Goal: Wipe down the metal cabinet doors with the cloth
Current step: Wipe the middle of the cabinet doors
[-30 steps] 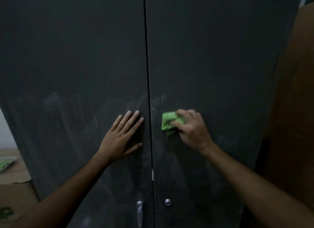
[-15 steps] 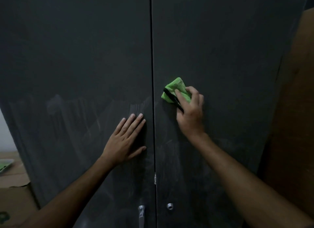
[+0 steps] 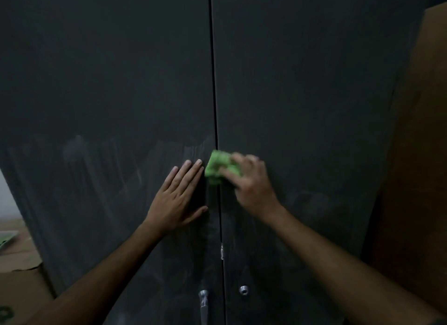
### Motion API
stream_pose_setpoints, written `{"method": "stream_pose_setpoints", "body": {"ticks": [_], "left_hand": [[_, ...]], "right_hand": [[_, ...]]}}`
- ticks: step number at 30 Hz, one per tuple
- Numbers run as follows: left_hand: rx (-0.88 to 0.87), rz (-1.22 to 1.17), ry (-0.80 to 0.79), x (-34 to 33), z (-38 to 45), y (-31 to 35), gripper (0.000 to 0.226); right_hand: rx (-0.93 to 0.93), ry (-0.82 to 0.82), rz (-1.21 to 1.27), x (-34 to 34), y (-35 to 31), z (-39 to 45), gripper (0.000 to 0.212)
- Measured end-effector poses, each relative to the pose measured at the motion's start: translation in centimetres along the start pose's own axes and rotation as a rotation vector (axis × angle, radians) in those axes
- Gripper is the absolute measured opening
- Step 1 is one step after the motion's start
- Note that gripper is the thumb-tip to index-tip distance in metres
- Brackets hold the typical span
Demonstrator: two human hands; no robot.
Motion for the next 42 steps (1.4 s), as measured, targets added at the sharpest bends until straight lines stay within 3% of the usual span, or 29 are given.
{"method": "stream_pose_setpoints", "body": {"ticks": [2, 3, 5, 8, 9, 10, 13, 14, 16, 18, 20, 23, 25, 27, 29, 31, 33, 35, 36, 37, 40, 42], "left_hand": [[-0.006, 0.004, 0.001, -0.1, -0.1, -0.1, 0.098], [-0.007, 0.004, -0.003, -0.2, -0.2, 0.0, 0.098], [-0.001, 0.006, -0.013, -0.3, -0.1, 0.0, 0.099], [-0.002, 0.004, -0.020, -0.4, -0.2, 0.1, 0.099], [0.001, 0.004, -0.019, -0.4, -0.1, 0.0, 0.099], [0.000, 0.006, -0.019, -0.4, -0.1, 0.0, 0.099], [-0.004, 0.012, -0.008, -0.3, -0.1, -0.2, 0.098], [-0.008, 0.008, -0.012, -0.3, -0.1, -0.2, 0.098], [-0.003, 0.000, -0.018, -0.3, -0.1, -0.1, 0.098], [-0.002, -0.001, -0.020, -0.3, -0.1, -0.1, 0.098], [-0.001, 0.000, -0.018, -0.3, -0.1, -0.1, 0.099], [-0.003, -0.003, -0.016, -0.2, -0.1, -0.2, 0.099], [-0.007, 0.000, -0.017, -0.1, -0.1, -0.2, 0.098], [-0.005, 0.004, -0.016, 0.0, -0.1, -0.2, 0.098], [-0.001, -0.001, -0.016, 0.0, -0.1, -0.2, 0.097], [-0.002, -0.001, -0.015, -0.1, -0.1, -0.2, 0.097], [-0.004, 0.006, -0.008, -0.1, -0.1, -0.3, 0.097], [-0.009, 0.003, 0.003, -0.3, -0.1, -0.3, 0.098], [-0.010, 0.004, 0.004, -0.3, -0.1, -0.4, 0.098], [-0.011, 0.004, 0.003, -0.3, -0.2, -0.4, 0.098], [-0.009, -0.017, -0.001, -0.5, -0.2, -0.3, 0.097], [-0.008, -0.023, -0.004, -0.6, -0.2, -0.2, 0.097]], "right_hand": [[0.199, -0.299, -0.011, -0.1, -0.6, -4.3, 0.044], [0.222, -0.360, -0.008, 0.8, 0.1, -4.9, 0.044], [0.132, -0.261, -0.013, 2.4, 2.0, -3.4, 0.042], [-0.209, 0.158, 0.014, 2.7, 2.5, 0.2, 0.041], [-0.239, 0.222, 0.021, 1.9, 1.7, 0.2, 0.043], [-0.204, 0.190, 0.027, 0.8, 0.9, -0.9, 0.043], [0.085, -0.213, 0.005, -0.7, -0.2, -7.0, 0.035], [0.096, -0.264, 0.003, 0.3, 0.7, -8.1, 0.038], [-0.074, -0.138, -0.011, 2.6, 3.3, -7.5, 0.046], [-0.379, 0.130, -0.013, 3.9, 4.8, -5.1, 0.048], [-0.467, 0.286, -0.010, 3.2, 3.4, -3.5, 0.049], [-0.192, 0.027, -0.009, 0.3, 0.4, -6.9, 0.043], [-0.117, -0.132, -0.058, 1.6, 1.2, -9.8, 0.040], [-0.281, -0.055, -0.122, 4.3, 4.4, -10.0, 0.049], [-0.579, 0.186, -0.105, 6.2, 6.6, -8.1, 0.051], [-0.651, 0.346, -0.047, 5.8, 5.9, -6.0, 0.048], [-0.511, 0.244, 0.025, 3.6, 4.2, -6.4, 0.049], [-0.351, -0.017, 0.066, 2.1, 2.9, -9.8, 0.051], [-0.352, -0.107, 0.073, 2.6, 3.3, -11.4, 0.050], [-0.413, -0.097, 0.079, 3.7, 4.5, -12.4, 0.048], [-0.771, 0.309, 0.090, 7.2, 9.0, -11.8, 0.042], [-0.814, 0.486, 0.096, 7.3, 9.2, -10.1, 0.044]]}}
Point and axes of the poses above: each hand's wrist, its own z-axis towards the middle knuckle, its own x-axis out of the back of the hand, y = z × x, the point moved 2 cm from there along z, towards the middle knuckle, and after that the axes turned 15 degrees about z, right-handed, at the moved point
